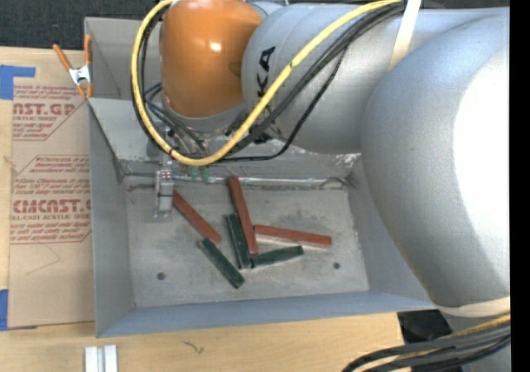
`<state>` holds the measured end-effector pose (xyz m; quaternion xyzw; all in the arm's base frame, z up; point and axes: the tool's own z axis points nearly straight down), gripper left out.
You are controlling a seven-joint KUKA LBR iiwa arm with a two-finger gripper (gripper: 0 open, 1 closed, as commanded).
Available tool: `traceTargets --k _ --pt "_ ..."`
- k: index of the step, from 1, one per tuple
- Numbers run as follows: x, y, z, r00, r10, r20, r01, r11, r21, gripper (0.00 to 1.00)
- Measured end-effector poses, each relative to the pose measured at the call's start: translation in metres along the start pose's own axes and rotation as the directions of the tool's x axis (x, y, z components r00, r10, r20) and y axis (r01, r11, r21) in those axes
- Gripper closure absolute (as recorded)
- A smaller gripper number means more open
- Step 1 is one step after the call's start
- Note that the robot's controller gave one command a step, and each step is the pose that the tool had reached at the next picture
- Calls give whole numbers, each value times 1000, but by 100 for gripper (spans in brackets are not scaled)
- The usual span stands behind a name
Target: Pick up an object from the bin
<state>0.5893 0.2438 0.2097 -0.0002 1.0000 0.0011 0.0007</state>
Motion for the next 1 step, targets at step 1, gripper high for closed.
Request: traceTargets --k 1 --pt "13 -42 74 984 179 -4 -179 984 5 0"
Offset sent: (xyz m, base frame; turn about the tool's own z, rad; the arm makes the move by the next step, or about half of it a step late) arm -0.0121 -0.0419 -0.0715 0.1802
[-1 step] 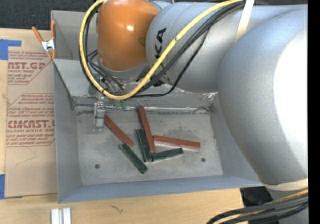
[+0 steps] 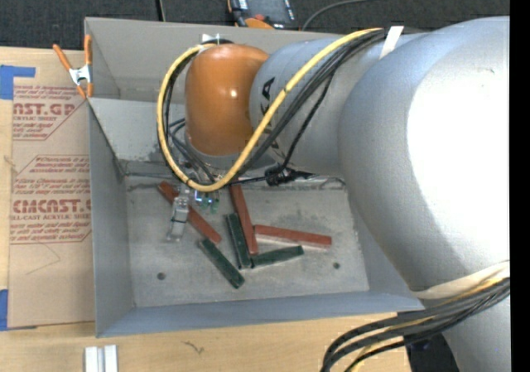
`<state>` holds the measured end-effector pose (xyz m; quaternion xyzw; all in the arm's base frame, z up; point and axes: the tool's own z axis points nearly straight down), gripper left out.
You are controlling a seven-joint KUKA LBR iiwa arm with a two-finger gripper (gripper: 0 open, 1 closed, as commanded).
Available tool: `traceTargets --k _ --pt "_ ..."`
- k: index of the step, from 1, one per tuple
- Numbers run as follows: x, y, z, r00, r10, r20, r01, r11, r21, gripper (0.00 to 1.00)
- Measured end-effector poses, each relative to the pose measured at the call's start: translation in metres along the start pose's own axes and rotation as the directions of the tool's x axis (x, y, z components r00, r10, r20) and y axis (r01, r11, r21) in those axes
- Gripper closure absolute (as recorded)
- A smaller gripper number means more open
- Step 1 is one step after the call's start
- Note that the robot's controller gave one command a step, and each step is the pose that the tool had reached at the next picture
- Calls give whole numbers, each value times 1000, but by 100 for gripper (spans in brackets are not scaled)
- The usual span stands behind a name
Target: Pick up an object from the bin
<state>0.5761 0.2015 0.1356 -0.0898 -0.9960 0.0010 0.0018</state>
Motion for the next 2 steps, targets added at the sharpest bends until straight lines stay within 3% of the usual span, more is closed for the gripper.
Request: traceTargets --k 1,2 --pt "4 -57 68 1000 26 -2 -26 1000 3 0" --pt "2 -53 63 1000 22 5 -22 1000 -4 100"
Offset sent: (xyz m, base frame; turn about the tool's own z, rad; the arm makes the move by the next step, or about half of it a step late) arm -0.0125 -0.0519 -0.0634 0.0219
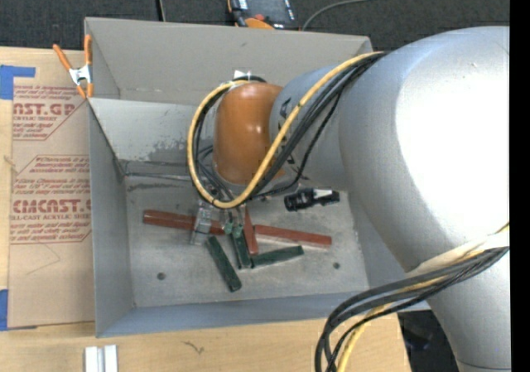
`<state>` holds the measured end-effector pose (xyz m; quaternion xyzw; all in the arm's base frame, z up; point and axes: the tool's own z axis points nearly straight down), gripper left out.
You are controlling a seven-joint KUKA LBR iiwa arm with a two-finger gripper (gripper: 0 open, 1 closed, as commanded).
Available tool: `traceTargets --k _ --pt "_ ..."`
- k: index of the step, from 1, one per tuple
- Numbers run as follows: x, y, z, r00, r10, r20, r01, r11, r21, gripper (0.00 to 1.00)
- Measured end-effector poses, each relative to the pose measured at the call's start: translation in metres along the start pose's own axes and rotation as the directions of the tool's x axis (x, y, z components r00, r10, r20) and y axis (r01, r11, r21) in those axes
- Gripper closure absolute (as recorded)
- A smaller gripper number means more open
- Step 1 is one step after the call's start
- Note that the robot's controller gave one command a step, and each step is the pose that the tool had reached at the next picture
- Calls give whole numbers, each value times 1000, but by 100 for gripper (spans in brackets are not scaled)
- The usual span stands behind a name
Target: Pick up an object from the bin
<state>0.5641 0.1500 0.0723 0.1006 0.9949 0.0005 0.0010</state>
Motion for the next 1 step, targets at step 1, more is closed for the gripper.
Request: traceTargets --k 1 --pt "-6 -8 -137 999 37 6 -37 999 -3 100"
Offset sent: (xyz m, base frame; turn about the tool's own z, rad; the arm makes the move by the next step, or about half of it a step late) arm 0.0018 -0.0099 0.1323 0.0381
